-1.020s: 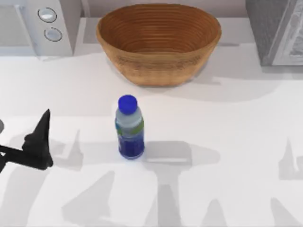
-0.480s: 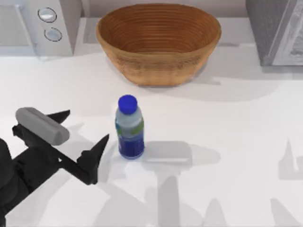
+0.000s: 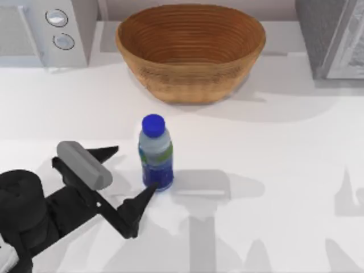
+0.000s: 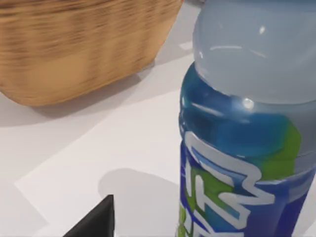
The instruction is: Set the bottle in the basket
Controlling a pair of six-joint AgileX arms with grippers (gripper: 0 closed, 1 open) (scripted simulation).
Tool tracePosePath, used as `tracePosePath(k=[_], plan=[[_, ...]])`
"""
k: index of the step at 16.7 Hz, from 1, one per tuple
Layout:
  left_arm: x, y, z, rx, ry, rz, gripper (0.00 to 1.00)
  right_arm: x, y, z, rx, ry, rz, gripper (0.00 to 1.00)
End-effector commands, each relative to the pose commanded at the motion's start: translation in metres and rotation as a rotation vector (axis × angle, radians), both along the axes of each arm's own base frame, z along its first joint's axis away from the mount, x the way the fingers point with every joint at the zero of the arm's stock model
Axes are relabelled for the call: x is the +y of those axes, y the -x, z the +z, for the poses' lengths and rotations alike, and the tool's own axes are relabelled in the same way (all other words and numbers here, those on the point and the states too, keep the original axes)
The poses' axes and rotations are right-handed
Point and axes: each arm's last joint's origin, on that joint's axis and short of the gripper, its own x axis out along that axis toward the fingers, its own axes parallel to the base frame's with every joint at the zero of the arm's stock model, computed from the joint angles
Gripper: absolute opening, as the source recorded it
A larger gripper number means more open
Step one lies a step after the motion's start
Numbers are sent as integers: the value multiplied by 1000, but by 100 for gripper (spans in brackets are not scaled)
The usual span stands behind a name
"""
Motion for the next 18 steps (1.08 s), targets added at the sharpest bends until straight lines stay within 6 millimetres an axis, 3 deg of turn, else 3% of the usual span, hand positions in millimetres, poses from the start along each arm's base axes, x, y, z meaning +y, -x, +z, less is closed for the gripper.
tracePosePath(k=[7,14,18], plan=[[-2,-3,-1,2,-1,2,100,0,0,0,0,0,0,100],[-41,-41,-12,-1,0,-1,100,0,0,0,0,0,0,100],[-50,-47,-14,0,0,-1,100,0,0,0,0,0,0,100]])
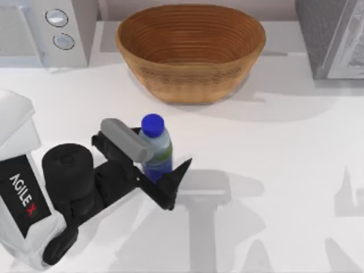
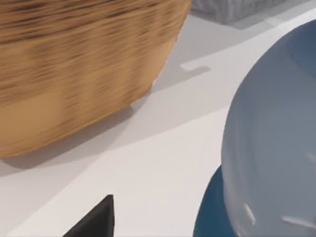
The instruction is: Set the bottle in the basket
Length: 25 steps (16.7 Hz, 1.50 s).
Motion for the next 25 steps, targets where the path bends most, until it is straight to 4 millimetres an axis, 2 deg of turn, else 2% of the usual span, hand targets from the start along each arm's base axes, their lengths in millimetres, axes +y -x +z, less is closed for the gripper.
tracePosePath(k=[2,15,25], plan=[[0,0,0,0,0,0,100,0,0,0,0,0,0,100],[0,0,0,0,0,0,2,0,0,0,0,0,0,100],[1,0,0,0,-2,1,0,0,0,0,0,0,0,100]])
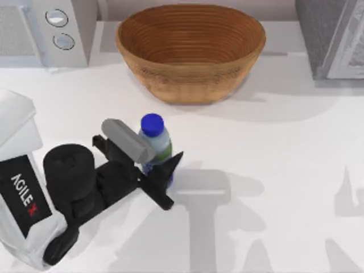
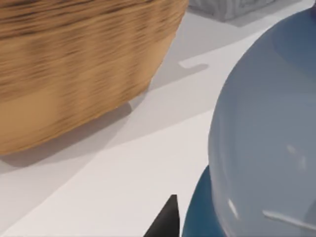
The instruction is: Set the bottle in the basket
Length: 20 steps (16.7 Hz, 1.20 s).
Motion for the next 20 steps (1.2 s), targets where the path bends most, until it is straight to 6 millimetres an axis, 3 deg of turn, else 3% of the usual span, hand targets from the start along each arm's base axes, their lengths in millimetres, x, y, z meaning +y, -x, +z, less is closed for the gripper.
tracePosePath(k=[5,9,14,17,20], plan=[[17,4,17,32,-16,-3,0,0,0,0,0,0,0,100],[39,16,53,30,-12,-6,0,0,0,0,0,0,0,100],[69,50,100,-33,12,-7,0,0,0,0,0,0,0,100],[85,74,109,-43,12,-6,0,0,0,0,0,0,0,100],[97,91,105,-18,4,-3,0,0,0,0,0,0,0,100]])
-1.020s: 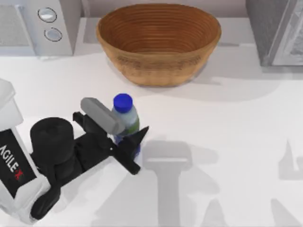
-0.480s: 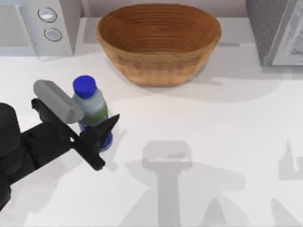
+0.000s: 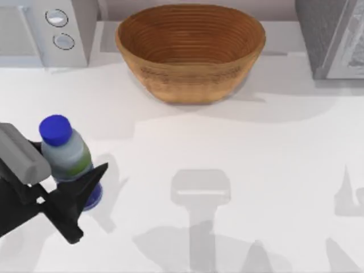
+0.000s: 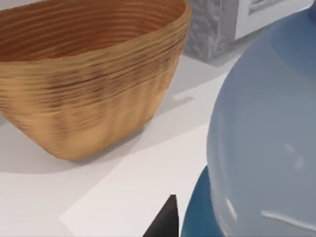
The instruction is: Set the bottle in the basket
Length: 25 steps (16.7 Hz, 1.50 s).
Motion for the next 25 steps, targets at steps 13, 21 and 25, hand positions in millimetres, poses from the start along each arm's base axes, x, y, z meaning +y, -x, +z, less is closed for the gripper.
tracePosePath(k=[13,21,25], plan=[[-17,-18,22,43,-36,33,0,0,0,0,0,0,0,100],[-127,-119,102,52,-113,323,0,0,0,0,0,0,0,100],[-190,-167,128,27,-94,539,0,0,0,0,0,0,0,100]])
